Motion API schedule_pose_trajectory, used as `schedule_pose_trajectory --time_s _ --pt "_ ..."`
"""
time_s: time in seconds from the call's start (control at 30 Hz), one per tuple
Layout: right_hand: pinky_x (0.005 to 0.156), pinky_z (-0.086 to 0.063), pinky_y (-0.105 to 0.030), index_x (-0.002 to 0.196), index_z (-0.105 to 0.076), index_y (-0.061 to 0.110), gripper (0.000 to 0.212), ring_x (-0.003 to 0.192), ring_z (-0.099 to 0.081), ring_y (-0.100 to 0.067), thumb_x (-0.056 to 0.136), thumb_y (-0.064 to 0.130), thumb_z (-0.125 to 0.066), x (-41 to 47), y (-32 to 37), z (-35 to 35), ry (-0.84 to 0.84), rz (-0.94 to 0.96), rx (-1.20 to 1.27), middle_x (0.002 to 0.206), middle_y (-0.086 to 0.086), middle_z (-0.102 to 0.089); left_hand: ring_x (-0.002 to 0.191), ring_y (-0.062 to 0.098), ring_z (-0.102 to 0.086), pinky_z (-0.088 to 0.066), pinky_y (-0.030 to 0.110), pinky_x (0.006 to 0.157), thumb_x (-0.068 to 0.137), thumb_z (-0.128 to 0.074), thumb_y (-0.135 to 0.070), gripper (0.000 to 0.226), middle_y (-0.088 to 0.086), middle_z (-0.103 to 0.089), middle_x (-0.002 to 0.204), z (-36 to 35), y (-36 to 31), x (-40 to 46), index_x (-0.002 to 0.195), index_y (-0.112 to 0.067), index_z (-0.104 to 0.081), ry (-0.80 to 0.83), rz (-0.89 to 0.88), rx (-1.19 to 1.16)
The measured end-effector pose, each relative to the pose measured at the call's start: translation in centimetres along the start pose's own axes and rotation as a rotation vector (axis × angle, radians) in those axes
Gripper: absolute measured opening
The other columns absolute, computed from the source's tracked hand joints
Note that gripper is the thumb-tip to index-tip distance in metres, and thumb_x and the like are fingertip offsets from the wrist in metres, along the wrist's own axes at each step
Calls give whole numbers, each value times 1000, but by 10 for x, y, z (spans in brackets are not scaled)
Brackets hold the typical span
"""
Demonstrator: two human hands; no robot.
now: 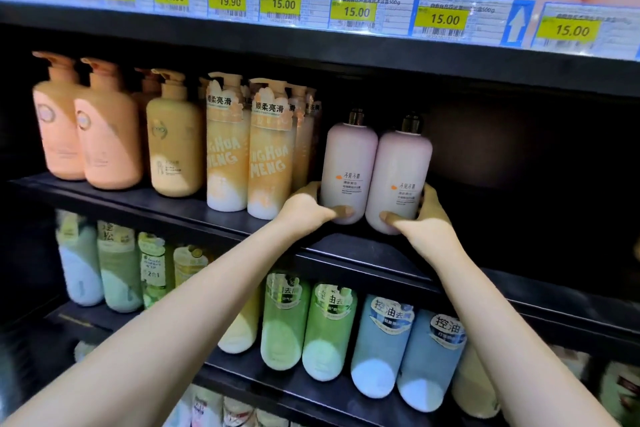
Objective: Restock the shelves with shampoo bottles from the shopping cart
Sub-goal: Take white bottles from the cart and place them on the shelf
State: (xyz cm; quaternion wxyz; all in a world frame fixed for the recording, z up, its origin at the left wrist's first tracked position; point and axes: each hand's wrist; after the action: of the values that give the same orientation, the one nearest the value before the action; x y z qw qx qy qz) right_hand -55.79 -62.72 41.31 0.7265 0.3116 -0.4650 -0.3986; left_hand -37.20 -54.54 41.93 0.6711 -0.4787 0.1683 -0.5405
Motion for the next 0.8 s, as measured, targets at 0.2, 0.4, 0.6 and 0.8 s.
schedule_pose_trajectory --time_s 0.2,0.4,0.6,0.8 --pt "106 -36 -48 143 -34 7 69 124 -46 -39 84 24 -66 -37 27 6 -250 238 -336 138 -21 -48 132 22 -42 -36 34 107 86 -62 -41 69 6 -44 145 9 1 -72 142 -11 -35 -33 -100 444" --pt "114 -19 -50 136 -46 6 56 131 -44 -33 88 34 -43 -153 37 -75 -106 521 -422 141 -17 -49 143 17 -22 -20 33 117 91 -52 -45 70 1 -24 156 58 64 -190 149 -18 -24 -113 -187 767" --pt "111 -17 -50 128 -56 9 57 124 -55 -29 85 41 -38 -285 -5 -194 361 449 -564 134 -11 -57 130 27 -47 -35 33 108 82 -43 -49 72 13 -45 144 121 174 -321 140 -6 -43 -49 135 820" --pt "104 -19 -46 114 -66 15 54 106 -67 -20 79 46 -39 -423 7 -304 735 424 -578 116 -2 -69 144 15 -19 -17 25 116 93 -47 -41 68 -1 -18 158 202 265 -473 151 -18 -18 53 518 797"
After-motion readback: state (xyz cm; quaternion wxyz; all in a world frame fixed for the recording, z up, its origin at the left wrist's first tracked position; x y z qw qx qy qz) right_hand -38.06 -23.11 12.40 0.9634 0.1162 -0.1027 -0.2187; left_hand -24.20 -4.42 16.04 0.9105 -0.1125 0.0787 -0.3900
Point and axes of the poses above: each hand's wrist, its own x-axis towards the middle knuckle, its own z-axis out of the back of the hand, y = z × x
